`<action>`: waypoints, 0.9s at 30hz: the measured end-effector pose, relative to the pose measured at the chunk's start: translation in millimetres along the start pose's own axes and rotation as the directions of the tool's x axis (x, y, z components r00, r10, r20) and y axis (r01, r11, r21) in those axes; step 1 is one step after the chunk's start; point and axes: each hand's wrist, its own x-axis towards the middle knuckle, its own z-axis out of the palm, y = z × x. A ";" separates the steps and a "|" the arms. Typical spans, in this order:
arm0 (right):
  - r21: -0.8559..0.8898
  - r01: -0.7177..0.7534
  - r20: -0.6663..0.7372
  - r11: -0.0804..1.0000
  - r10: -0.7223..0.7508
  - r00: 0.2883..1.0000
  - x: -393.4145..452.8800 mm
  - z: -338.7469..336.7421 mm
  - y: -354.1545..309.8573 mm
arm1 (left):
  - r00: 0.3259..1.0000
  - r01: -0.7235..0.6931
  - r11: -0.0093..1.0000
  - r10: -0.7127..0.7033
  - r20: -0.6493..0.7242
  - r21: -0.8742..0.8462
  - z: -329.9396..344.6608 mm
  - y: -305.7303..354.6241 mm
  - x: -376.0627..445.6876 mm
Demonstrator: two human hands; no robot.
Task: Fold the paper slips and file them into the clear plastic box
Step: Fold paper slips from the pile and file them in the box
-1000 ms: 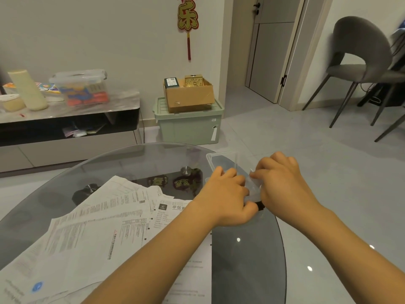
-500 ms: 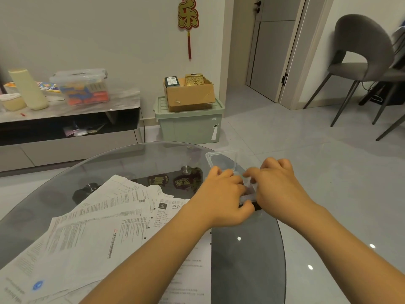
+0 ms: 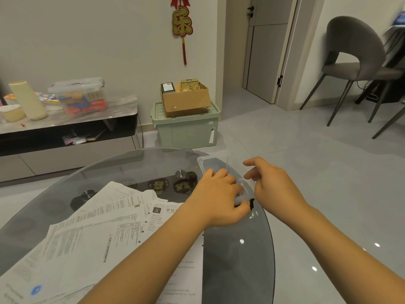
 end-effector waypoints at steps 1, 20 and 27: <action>0.015 -0.003 -0.001 1.000 0.003 1.000 -0.9 -2.3 1.2 | 1.000 -0.002 1.000 0.002 -0.010 0.006 -2.1 2.3 0.9; 0.074 0.111 0.052 0.991 -0.115 0.992 -19.5 -8.9 0.8 | 0.986 0.167 0.986 -0.167 0.018 -0.027 -36.1 8.3 -35.6; 0.180 0.270 0.114 0.946 -0.293 0.949 -56.3 7.0 -21.2 | 0.945 0.315 0.940 -0.324 -0.049 -0.135 -39.3 28.6 -112.1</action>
